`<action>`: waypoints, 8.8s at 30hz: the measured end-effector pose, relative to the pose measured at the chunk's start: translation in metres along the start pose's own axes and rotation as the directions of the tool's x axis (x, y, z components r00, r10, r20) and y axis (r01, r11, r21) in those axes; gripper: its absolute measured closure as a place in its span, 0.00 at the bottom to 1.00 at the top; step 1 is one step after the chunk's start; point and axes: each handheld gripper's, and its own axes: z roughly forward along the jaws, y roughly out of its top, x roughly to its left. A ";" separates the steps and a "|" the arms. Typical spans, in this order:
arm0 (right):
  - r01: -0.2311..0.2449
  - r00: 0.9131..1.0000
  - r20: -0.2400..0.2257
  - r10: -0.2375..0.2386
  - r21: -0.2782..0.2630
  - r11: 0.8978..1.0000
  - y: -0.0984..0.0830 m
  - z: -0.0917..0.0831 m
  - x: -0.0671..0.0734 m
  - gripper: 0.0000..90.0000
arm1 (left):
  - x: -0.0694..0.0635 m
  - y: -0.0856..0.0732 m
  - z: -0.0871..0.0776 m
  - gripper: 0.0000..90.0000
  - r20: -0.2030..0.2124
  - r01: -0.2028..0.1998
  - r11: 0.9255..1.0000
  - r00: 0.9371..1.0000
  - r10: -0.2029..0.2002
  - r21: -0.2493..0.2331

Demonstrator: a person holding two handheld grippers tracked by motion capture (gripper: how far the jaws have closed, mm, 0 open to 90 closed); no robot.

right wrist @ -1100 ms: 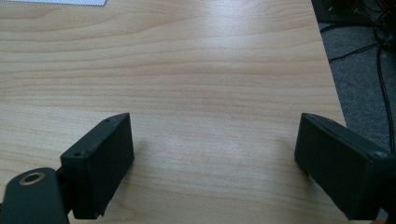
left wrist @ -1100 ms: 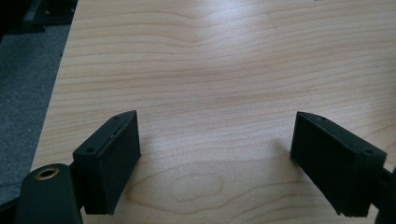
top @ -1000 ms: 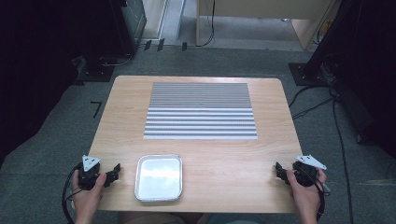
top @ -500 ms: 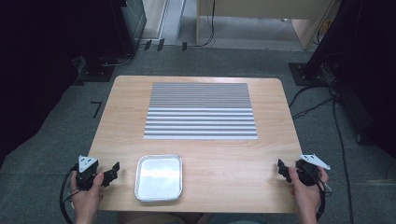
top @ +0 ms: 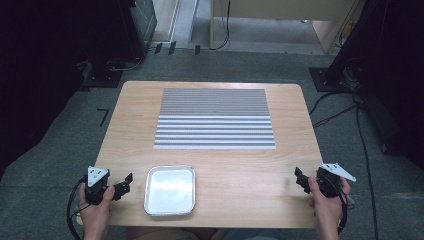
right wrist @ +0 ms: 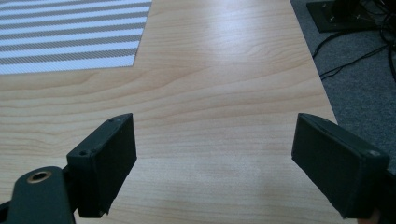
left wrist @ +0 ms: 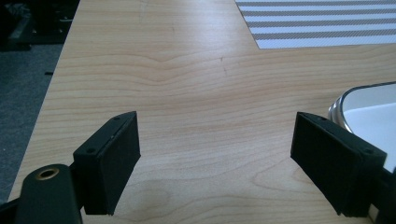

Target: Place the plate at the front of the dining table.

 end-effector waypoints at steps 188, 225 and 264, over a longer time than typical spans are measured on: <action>-0.131 0.890 -0.415 0.188 0.162 0.978 -0.041 0.025 0.290 1.00 | -0.066 -0.015 -0.028 0.95 0.301 0.094 0.948 0.935 -0.189 0.304; -0.164 0.935 -0.296 0.196 0.130 0.978 -0.037 0.026 0.292 0.97 | -0.064 -0.004 -0.023 0.87 0.368 0.114 0.949 0.903 -0.223 0.294; -0.223 0.876 -0.404 0.263 0.144 0.964 -0.044 0.015 0.273 0.94 | -0.049 -0.008 -0.022 0.74 0.491 0.209 0.900 0.779 -0.390 0.384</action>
